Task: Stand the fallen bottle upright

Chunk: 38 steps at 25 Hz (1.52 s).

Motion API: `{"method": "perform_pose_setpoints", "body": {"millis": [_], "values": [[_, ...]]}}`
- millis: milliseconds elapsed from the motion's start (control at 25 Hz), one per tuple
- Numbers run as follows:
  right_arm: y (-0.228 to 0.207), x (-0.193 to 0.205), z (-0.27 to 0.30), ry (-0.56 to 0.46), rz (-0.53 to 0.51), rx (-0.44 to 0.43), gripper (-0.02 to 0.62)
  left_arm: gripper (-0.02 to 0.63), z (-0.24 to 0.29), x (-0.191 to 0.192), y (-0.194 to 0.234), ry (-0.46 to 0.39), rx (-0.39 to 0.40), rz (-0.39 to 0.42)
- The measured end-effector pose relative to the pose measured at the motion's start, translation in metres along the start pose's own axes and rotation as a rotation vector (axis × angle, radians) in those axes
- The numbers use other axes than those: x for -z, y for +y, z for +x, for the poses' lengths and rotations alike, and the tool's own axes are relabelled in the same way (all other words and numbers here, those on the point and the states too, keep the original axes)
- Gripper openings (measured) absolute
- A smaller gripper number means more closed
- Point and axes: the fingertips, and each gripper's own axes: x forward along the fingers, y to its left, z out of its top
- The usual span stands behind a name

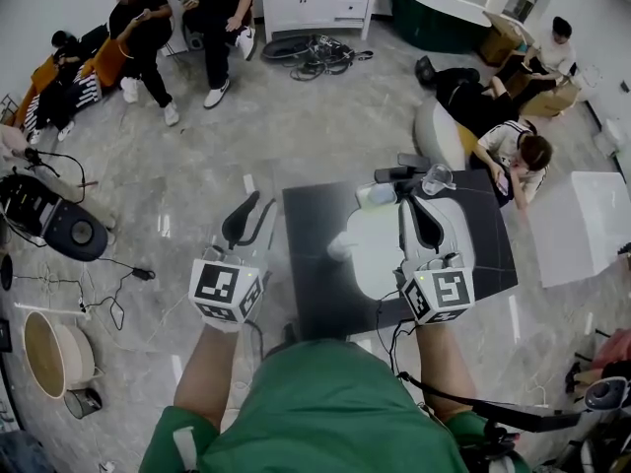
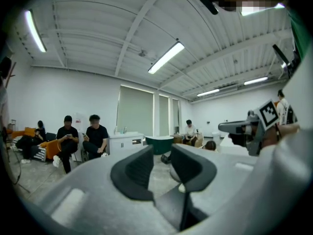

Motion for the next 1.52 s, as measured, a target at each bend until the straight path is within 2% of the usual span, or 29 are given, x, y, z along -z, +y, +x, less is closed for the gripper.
{"method": "perform_pose_setpoints", "body": {"millis": [280,1520], "values": [[0.007,-0.019,-0.006,-0.066,-0.1,-0.005,0.015,0.103,0.003,-0.006,-0.004,-0.021,0.023,0.001],[0.011,-0.019,-0.006,-0.042,-0.136,0.031,0.015,0.103,0.011,-0.003,0.008,-0.023,0.068,-0.026]]}}
